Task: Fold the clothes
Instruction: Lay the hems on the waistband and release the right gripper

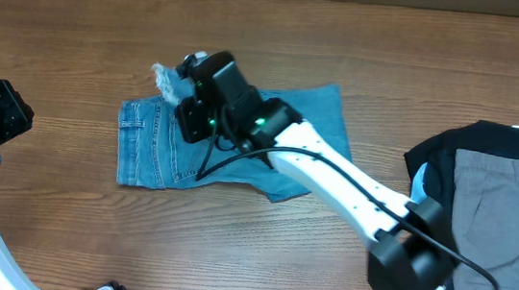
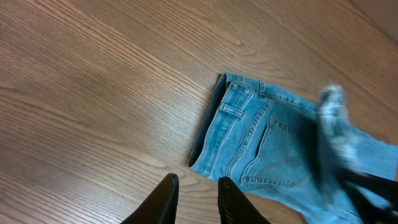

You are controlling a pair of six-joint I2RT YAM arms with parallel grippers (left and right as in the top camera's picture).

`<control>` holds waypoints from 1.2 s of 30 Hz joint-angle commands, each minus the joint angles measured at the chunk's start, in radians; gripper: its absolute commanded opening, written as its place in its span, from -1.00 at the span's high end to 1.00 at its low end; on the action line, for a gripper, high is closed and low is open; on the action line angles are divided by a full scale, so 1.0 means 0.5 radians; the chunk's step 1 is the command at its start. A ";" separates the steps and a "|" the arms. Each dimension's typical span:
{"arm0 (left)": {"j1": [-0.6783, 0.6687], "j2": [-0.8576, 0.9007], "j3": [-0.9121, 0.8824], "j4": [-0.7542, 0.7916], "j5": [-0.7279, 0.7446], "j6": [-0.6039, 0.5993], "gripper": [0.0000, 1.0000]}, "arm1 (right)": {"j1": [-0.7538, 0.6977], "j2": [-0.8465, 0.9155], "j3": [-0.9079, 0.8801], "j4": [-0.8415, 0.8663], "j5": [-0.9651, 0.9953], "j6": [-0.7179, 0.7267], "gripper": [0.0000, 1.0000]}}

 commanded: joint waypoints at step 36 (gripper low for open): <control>0.010 -0.023 0.038 -0.037 0.056 -0.035 0.48 | 0.171 0.142 0.041 0.305 0.237 0.008 -0.60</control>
